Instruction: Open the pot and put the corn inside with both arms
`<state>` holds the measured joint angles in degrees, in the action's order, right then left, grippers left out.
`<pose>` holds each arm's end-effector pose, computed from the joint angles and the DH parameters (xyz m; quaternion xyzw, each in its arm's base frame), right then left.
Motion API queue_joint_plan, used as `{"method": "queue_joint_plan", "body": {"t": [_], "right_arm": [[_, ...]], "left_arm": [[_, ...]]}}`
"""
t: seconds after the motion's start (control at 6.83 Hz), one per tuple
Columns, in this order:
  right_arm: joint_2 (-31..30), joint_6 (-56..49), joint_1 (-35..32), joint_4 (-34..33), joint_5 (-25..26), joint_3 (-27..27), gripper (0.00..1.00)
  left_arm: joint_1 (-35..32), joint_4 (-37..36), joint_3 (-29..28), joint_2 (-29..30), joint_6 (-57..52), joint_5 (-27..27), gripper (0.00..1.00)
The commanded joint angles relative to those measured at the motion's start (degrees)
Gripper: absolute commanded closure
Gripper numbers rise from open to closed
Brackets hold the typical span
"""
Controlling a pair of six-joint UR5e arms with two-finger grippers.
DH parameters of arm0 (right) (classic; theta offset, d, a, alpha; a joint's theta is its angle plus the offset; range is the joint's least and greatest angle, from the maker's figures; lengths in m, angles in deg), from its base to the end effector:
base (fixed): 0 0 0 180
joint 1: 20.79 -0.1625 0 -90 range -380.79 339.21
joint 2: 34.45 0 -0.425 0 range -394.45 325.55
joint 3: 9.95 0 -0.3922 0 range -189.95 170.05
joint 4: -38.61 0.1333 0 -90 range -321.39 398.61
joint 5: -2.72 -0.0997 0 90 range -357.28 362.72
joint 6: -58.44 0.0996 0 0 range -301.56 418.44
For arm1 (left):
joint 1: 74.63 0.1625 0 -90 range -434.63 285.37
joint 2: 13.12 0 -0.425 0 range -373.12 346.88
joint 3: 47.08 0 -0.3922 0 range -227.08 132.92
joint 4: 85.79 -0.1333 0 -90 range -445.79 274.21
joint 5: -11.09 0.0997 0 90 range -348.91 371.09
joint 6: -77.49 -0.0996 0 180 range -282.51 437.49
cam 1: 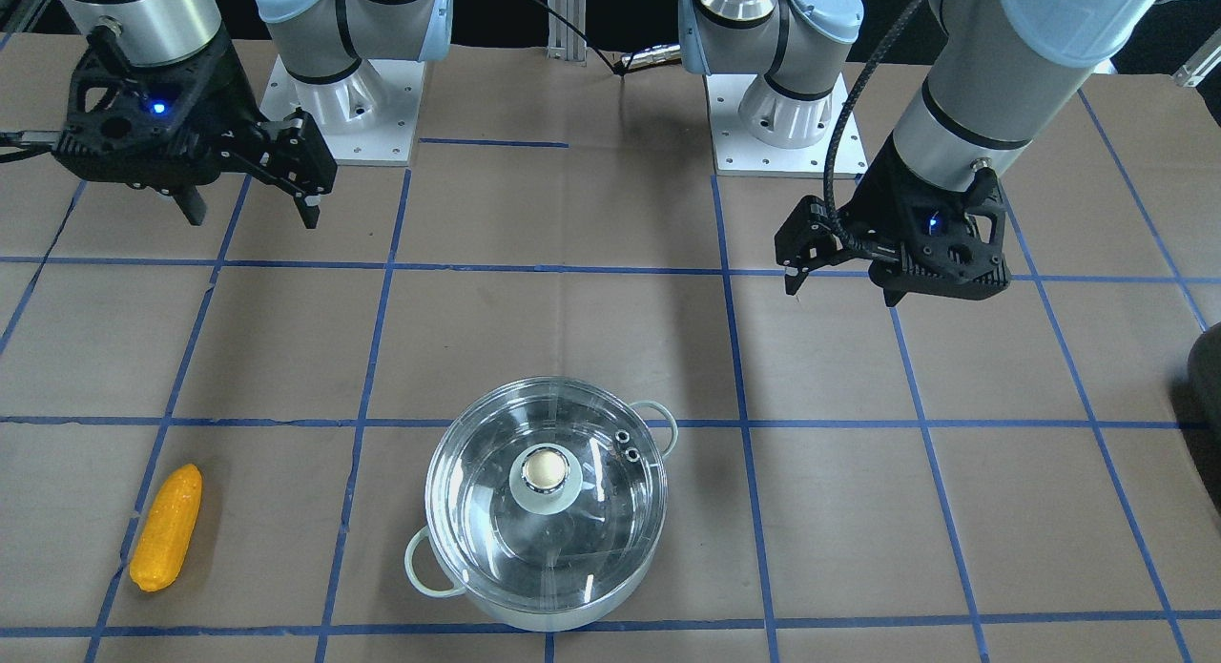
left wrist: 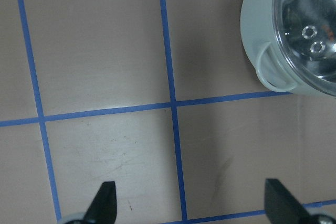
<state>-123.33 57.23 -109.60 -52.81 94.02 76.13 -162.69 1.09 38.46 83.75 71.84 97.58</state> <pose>0.1205 -0.5094 0.5146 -0.0002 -0.9993 0.0366 0.0121 -0.1209 -0.5480 0.4698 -0.0325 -0.9990 0.0082 0.0301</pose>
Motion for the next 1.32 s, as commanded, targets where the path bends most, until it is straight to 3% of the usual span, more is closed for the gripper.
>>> {"method": "queue_joint_plan", "body": {"t": [0.0,0.29,0.44,0.88,1.17], "right_arm": [[7.98,-5.78,5.9,3.86,0.72,-9.74,0.01],[14.23,-12.47,12.32,0.49,-0.07,-10.14,0.03],[16.97,-13.72,13.4,-3.2,-0.33,-9.27,0.06],[26.99,-16.01,15.43,-28.11,-1.12,2.73,0.09],[32.87,-16.1,15.34,-37.12,-3.06,4.79,0.12]], "left_arm": [[-8.73,-2.22,-2.65,3.91,9.99,0.69,0.0],[-16.49,-10.2,-8.16,14.26,20.03,0.61,0.0],[-18.62,-10.76,-11.42,18.57,22.85,0.69,0.0],[-19.87,-13.23,-18.73,26.42,27.87,-0.1,0.0],[-19.87,-14.54,-18.74,27.75,27.97,-0.1,0.0]]}}
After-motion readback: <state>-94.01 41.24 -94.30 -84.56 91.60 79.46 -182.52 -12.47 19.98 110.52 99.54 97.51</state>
